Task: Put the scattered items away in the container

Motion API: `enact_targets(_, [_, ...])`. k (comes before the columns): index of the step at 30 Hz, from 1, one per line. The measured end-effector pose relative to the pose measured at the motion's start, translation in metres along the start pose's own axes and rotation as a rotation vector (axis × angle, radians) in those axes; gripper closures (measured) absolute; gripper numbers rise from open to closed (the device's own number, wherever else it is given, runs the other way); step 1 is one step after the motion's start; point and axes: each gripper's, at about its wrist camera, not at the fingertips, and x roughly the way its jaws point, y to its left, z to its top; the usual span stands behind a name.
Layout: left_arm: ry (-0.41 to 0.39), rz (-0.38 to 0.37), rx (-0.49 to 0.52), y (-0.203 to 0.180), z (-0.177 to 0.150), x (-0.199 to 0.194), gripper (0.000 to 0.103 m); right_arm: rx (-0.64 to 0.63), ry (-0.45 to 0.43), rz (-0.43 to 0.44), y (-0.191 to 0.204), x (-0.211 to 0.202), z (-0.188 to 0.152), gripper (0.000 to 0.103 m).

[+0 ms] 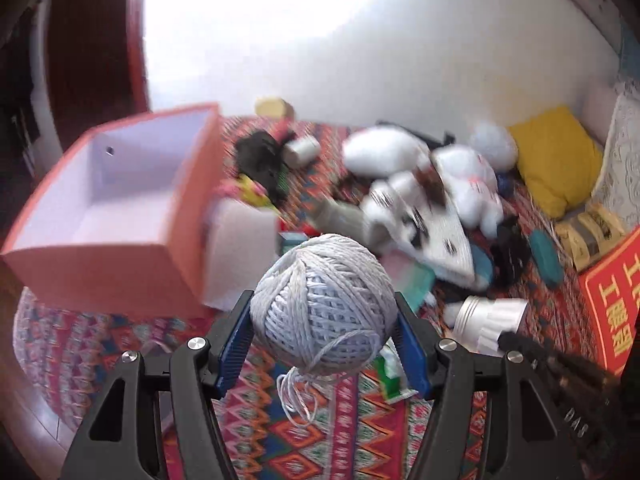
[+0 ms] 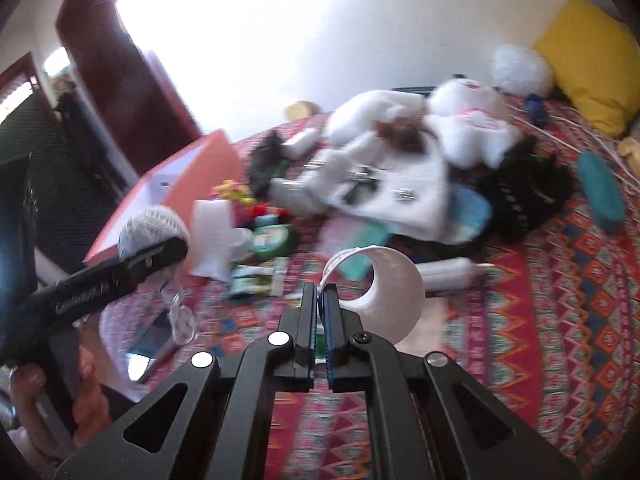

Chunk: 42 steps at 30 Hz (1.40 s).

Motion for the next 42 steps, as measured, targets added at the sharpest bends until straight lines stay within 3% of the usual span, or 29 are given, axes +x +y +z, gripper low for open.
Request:
enact_targets(6, [-0.150, 0.088, -0.102, 0.065, 0.039, -0.039, 0.040, -0.074, -0.026, 0.130, 0.069, 0.007, 0.022, 0.101])
enact_targets(10, [-0.170, 0.154, -0.202, 0.123, 0.067, -0.039, 0.040, -0.142, -0.049, 0.190, 0.121, 0.022, 0.044, 0.101])
enact_targets(13, [-0.137, 0.227, -0.242, 0.162, 0.078, -0.022, 0.040, -0.170, -0.056, 0.228, 0.158, 0.044, 0.062, 0.101])
enact_targets(18, [-0.032, 0.233, -0.311, 0.209, 0.076, 0.021, 0.040, -0.185, -0.005, 0.258, 0.204, 0.101, 0.081, 0.101])
enact_targets(23, [0.010, 0.245, -0.305, 0.218, 0.071, 0.044, 0.040, -0.176, 0.073, 0.281, 0.222, 0.148, 0.081, 0.100])
enact_targets(30, [0.017, 0.199, -0.349, 0.233, 0.067, 0.048, 0.038, -0.201, 0.131, 0.313, 0.233, 0.172, 0.073, 0.098])
enact_targets(33, [0.001, 0.204, -0.372, 0.239, 0.068, 0.043, 0.027, -0.170, 0.123, 0.314, 0.225, 0.173, 0.074, 0.081])
enact_targets(35, [-0.023, 0.208, -0.374, 0.238, 0.068, 0.037, 0.022, -0.150, 0.098, 0.305, 0.219, 0.166, 0.074, 0.051])
enact_targets(37, [-0.038, 0.209, -0.360, 0.236, 0.069, 0.033, 0.021, -0.123, 0.063, 0.285, 0.211, 0.158, 0.074, 0.036])
enact_targets(42, [-0.041, 0.209, -0.315, 0.224, 0.068, 0.033, 0.021, -0.093, 0.027, 0.278, 0.182, 0.129, 0.076, 0.035])
